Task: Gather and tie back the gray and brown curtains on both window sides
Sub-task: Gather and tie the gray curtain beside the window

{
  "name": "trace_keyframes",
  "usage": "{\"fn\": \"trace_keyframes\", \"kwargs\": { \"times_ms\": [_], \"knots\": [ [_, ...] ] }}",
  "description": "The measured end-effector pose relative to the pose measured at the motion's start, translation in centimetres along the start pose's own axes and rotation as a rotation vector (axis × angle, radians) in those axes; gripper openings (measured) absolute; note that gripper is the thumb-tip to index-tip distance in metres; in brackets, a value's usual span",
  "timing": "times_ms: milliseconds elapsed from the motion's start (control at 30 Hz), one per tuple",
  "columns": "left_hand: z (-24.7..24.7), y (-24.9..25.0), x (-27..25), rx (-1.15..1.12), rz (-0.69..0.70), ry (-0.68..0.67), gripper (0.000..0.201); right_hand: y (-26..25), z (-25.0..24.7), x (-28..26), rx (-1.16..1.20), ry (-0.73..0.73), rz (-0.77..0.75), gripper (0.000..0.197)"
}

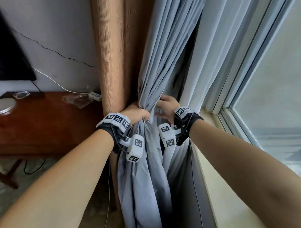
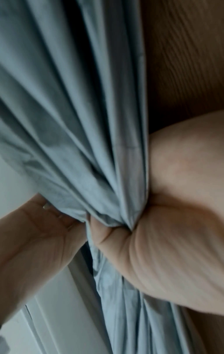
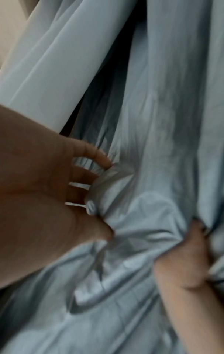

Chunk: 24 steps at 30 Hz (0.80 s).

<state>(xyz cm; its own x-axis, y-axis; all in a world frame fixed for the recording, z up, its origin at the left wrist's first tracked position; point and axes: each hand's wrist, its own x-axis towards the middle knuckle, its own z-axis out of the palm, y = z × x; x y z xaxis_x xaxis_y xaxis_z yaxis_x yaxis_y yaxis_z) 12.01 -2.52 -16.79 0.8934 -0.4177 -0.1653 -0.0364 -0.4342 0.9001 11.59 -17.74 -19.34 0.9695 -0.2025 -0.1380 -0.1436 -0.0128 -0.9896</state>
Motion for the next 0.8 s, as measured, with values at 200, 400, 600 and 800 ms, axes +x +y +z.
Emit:
{"fn": "trace_keyframes", "kwargs": {
  "times_ms": [200,400,600,800],
  "knots": [
    [0.6,0.0,1.9,-0.068,-0.037,0.183,0.035,-0.5,-3.4,-0.8,-0.542,0.327,-0.177,0.045],
    [2.9,0.6,3.1,-0.033,-0.049,0.429,0.034,-0.5,-5.6,-3.0,-0.840,0.351,-0.290,0.022],
    [5.3,1.0,2.6,0.047,-0.024,0.267,0.049,-1.0,-4.6,-5.3,-0.893,0.253,-0.425,0.018],
    [6.4,0.9,0.8,-0.020,0.185,-0.108,0.077,-1.4,-3.9,-6.4,-0.781,0.160,-0.374,0.009]
  ]
}}
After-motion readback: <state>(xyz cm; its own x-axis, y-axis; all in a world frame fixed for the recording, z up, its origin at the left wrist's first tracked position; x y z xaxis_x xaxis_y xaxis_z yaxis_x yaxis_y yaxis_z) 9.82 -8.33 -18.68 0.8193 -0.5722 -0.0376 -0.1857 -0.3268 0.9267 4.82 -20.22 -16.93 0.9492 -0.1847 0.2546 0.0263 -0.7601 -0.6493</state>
